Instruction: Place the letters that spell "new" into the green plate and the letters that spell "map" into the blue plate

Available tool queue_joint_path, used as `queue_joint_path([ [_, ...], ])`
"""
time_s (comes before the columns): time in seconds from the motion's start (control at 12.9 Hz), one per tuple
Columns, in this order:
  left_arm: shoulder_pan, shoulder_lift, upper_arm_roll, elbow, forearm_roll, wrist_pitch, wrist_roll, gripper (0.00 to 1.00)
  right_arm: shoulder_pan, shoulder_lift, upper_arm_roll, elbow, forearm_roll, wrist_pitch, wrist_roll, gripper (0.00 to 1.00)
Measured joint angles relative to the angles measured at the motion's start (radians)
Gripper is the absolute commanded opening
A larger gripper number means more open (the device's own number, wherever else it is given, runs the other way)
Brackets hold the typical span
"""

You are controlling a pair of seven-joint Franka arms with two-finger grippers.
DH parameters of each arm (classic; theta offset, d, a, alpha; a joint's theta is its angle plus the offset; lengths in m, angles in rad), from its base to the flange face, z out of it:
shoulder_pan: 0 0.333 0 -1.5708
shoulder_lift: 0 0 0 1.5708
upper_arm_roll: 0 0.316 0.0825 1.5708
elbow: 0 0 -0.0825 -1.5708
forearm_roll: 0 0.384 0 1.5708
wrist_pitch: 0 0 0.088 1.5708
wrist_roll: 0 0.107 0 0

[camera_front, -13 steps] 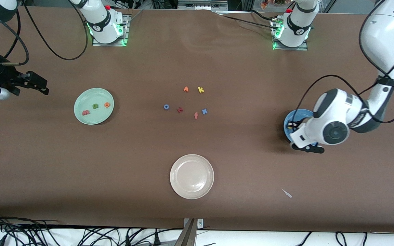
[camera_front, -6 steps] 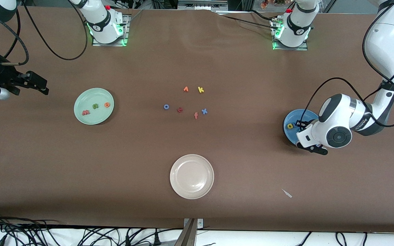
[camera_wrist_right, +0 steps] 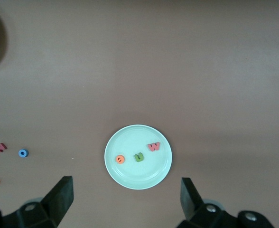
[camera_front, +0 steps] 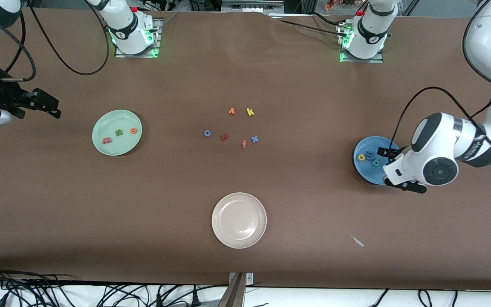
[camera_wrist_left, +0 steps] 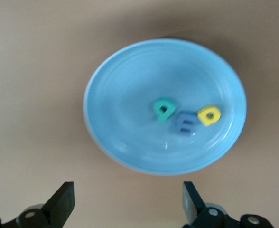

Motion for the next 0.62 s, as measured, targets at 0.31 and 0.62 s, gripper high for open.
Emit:
queue_joint_path([
  [0.31,0.003,-0.023,-0.014,0.064,-0.001,-0.086,-0.001,1.0,0.0,0.0,0.0,0.0,0.0,-0.003,0.0,1.0],
  [0.62,-0.013,-0.138,0.074,0.094,-0.19,-0.102,-0.001,1.0,0.0,0.0,0.0,0.0,0.0,-0.004,0.0,1.0],
])
